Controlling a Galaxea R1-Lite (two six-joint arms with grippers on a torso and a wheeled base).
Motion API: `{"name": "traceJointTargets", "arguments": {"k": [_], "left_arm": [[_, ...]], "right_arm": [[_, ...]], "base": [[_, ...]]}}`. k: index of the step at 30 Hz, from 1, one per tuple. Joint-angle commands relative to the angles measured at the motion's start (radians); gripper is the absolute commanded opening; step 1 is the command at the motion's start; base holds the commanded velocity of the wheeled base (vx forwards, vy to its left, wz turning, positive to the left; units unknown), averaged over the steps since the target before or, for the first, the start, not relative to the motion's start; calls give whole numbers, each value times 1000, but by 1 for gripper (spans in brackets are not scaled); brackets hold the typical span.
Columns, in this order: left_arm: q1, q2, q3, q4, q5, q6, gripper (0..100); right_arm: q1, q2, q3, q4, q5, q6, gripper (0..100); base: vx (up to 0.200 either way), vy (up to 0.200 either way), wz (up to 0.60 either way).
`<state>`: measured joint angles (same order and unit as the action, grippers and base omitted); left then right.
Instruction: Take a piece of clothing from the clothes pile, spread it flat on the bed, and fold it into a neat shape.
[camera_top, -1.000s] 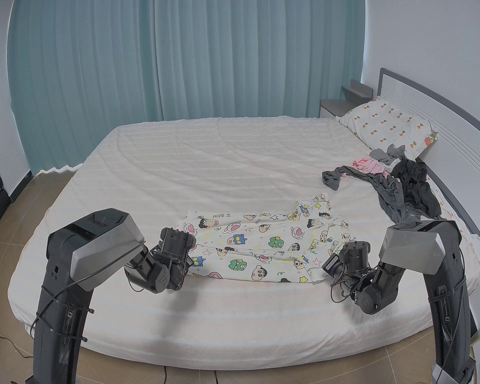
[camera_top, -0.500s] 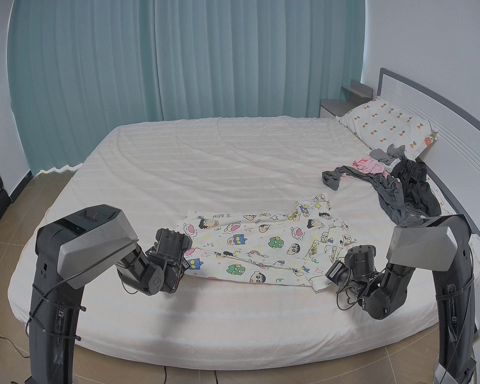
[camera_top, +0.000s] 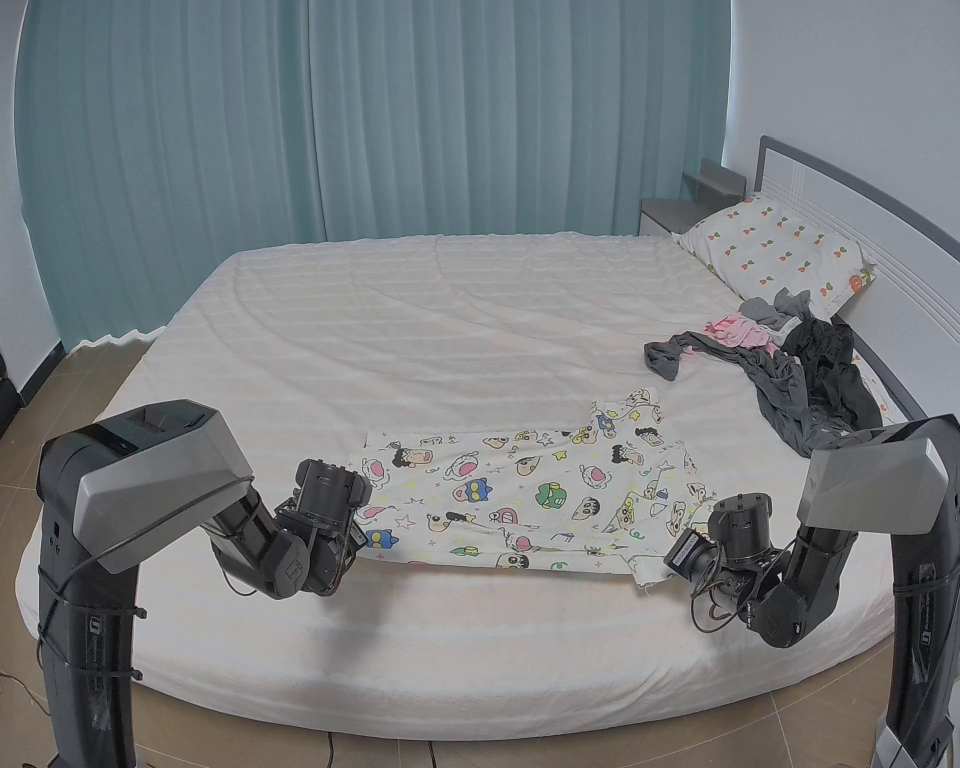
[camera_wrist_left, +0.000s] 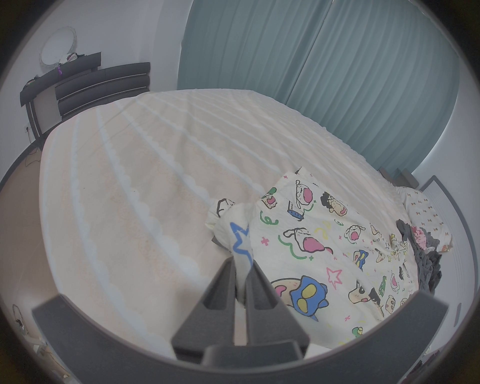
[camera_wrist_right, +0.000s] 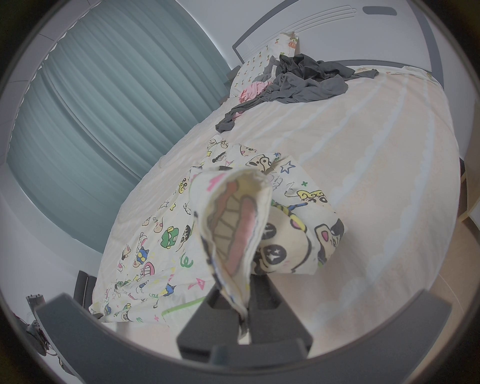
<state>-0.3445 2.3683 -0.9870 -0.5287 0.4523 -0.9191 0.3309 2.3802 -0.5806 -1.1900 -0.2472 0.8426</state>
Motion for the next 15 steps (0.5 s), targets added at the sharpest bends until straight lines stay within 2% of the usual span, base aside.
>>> {"name": "traceJointTargets", "arguments": {"k": [1, 7, 15], "left_arm": [[-10, -27, 45, -10, -1, -3, 0], [-31, -49, 136, -93, -1, -1, 0], [-54, -81, 232, -120, -1, -7, 0]], "right_arm": [[7, -18, 47, -3, -1, 3, 0], [11, -6, 142, -102, 2, 3, 0], [19, 20, 188, -134, 2, -7, 0]], "base": [[0, 0, 0], [0, 0, 0], [0, 0, 0]]}}
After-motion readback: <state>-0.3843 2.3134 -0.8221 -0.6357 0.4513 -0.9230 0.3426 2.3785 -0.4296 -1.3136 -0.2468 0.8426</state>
